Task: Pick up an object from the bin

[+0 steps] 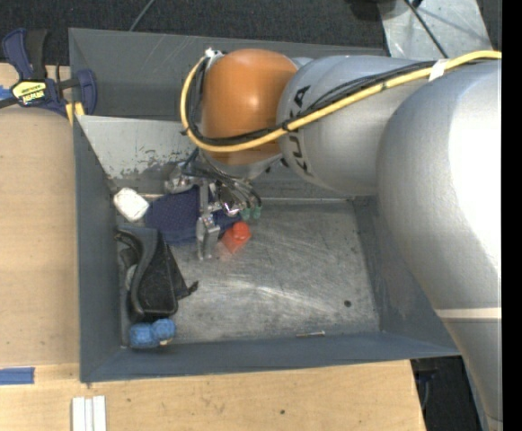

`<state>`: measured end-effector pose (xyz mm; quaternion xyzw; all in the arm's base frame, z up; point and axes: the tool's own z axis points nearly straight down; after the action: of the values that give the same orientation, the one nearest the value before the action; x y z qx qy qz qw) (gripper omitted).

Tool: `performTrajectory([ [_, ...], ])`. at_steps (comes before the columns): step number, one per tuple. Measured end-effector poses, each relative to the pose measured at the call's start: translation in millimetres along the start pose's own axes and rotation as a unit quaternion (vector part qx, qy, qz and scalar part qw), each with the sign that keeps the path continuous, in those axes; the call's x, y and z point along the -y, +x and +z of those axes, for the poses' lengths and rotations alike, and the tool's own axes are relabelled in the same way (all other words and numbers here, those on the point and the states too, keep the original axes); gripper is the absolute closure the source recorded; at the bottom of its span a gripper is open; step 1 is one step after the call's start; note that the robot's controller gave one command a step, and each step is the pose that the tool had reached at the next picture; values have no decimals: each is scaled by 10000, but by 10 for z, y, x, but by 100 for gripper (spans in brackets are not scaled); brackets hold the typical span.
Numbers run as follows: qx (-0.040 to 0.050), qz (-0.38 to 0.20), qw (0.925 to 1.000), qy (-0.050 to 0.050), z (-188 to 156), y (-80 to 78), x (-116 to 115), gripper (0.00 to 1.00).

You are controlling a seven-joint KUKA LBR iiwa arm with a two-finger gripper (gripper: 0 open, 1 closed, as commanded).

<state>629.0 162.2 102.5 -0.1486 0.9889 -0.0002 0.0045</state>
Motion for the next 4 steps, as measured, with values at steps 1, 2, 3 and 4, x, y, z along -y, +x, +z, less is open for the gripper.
performTrajectory([
  [1,-31,95,10000,-8,14,121,158,0],
  [2,19,-1939,9810,-4,289,45,211,0],
  [3,3,-1918,9814,-13,267,24,217,0],
  [4,22,-1915,9815,-15,250,11,213,100],
])
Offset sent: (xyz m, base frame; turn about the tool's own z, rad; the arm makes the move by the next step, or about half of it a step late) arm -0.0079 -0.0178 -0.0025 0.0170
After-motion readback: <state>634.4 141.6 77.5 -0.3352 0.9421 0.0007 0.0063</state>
